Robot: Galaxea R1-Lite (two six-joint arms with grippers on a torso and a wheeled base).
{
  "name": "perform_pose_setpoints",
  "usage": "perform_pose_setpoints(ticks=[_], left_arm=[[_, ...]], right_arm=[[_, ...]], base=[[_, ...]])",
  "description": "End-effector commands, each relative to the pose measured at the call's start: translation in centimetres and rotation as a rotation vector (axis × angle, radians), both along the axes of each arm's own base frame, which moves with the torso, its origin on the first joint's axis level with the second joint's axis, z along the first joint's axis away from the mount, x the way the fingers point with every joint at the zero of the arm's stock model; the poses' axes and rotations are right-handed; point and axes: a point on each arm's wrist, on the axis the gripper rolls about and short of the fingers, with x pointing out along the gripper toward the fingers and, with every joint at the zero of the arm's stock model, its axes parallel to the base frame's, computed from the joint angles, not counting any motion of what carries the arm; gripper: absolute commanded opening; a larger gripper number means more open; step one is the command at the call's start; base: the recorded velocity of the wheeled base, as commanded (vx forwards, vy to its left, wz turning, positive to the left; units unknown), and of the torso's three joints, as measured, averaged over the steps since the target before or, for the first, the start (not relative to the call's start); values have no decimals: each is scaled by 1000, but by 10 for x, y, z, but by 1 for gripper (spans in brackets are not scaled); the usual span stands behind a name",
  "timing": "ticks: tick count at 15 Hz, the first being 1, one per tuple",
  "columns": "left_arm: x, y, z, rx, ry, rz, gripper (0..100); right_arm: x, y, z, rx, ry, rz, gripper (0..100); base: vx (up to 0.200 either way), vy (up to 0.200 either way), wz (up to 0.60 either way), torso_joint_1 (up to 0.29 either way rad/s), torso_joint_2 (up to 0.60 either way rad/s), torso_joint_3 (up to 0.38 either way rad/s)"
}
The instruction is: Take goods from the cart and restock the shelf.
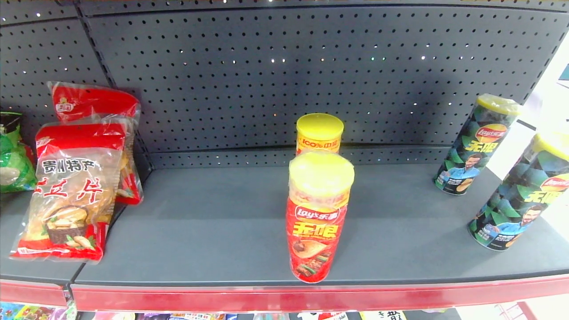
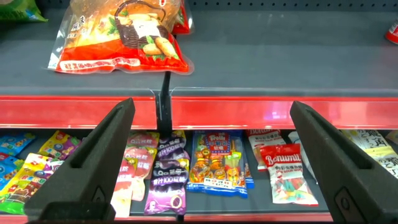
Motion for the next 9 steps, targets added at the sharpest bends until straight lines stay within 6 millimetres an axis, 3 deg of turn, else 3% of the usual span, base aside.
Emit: perform_pose_setpoints(ticks=[1, 3, 7, 9], left_arm=[[0, 0, 0, 0, 1, 0, 100], [0, 0, 0, 0, 1, 0, 100], [0, 0, 0, 0, 1, 0, 100], [0, 0, 0, 0, 1, 0, 100]], right_arm=[[21, 3, -46, -49, 51, -4, 100], [34, 6, -73, -55, 55, 19, 100], [37, 10, -72, -64, 30, 9, 100], [28, 10, -75, -65, -86, 5, 100]], base=[[0, 0, 0, 0, 0, 0], [0, 0, 0, 0, 0, 0], [0, 0, 0, 0, 0, 0], [0, 0, 0, 0, 0, 0]])
